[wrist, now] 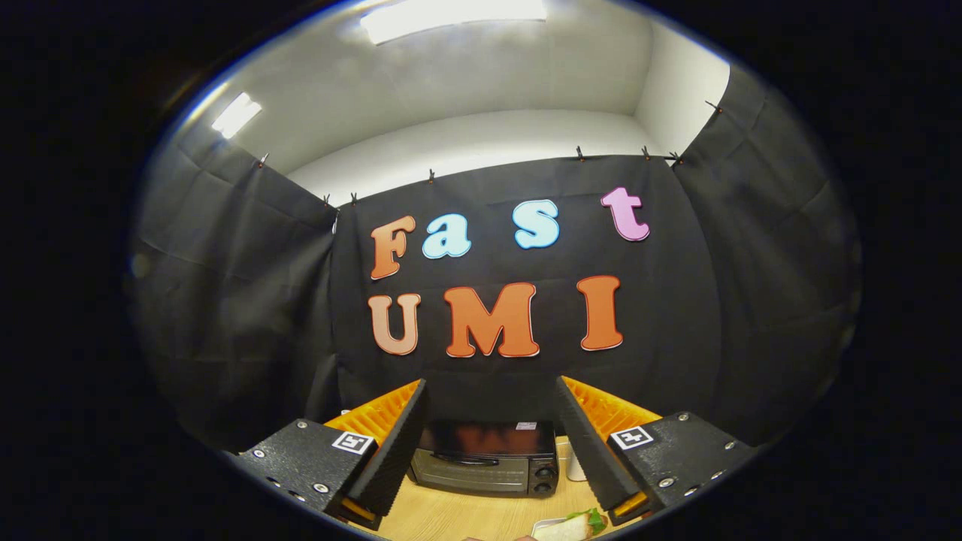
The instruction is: Open the toaster oven, put the food inside, and close the toaster oven door.
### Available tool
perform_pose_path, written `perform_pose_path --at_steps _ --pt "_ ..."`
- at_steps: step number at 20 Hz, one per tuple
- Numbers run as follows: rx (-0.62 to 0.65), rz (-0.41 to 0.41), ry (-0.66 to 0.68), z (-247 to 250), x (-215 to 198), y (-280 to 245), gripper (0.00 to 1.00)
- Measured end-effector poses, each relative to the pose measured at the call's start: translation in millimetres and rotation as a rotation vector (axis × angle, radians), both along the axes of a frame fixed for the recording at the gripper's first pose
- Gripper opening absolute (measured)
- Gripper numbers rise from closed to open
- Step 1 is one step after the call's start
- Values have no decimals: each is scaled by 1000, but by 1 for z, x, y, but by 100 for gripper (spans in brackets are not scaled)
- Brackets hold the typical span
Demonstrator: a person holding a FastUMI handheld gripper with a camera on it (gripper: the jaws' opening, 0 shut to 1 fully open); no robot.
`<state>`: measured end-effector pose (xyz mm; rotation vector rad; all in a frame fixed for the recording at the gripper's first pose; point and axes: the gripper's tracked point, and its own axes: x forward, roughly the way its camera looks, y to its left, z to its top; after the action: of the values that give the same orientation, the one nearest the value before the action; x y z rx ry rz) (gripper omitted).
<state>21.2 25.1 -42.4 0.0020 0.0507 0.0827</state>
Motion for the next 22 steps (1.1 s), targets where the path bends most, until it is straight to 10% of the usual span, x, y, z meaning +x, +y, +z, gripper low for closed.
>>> perform_pose_path --at_steps 22 --pt "8 89 278 -192 105 87 99"
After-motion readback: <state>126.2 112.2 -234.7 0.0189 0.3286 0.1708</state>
